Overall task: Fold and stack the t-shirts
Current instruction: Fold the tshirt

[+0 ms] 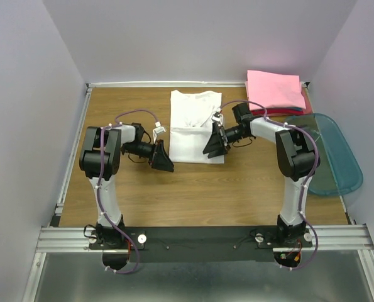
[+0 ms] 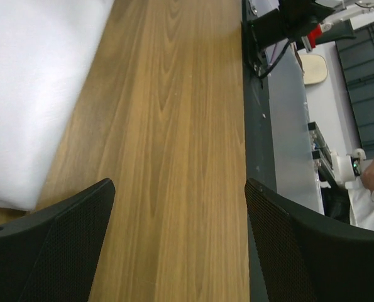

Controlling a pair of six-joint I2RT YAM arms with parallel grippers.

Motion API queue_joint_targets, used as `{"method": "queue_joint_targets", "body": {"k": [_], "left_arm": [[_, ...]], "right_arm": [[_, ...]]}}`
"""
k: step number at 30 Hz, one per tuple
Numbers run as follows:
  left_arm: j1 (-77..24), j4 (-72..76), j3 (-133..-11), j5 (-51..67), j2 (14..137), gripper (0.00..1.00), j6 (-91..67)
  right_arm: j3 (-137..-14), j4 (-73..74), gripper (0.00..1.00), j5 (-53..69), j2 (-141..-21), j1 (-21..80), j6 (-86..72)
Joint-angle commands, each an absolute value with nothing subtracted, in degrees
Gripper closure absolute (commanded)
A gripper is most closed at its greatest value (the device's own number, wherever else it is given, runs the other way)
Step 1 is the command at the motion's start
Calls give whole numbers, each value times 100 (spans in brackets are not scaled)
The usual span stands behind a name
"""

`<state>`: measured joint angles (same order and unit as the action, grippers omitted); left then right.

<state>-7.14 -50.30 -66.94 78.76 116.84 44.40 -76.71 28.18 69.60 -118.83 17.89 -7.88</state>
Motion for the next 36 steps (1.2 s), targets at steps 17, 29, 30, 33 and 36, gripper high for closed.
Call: {"method": "queue_joint_targets", "body": {"k": [17, 29, 30, 33, 36], "left_arm": [[-1027, -2716, -7534, 3991, 8661, 6, 3126], [-2118, -2646, -5256, 3736, 8409, 44, 7091], [-2162, -2628, -5291, 3692, 8533, 45, 7119], [-2215, -2628, -5492, 3560, 8990, 46, 7216], [-2259, -2628, -5659, 3367, 9351, 49, 7312]], "right_arm": [[-8595, 4199, 0, 4451, -11242, 1784, 1553], [-7296, 3420, 27, 2023, -10284, 2829, 4200], [-7208, 3341, 28, 1969, -10240, 2874, 4253], [-6830, 3051, 34, 1785, -10160, 3041, 4482], [-6689, 2927, 39, 1740, -10178, 3137, 4579]]}}
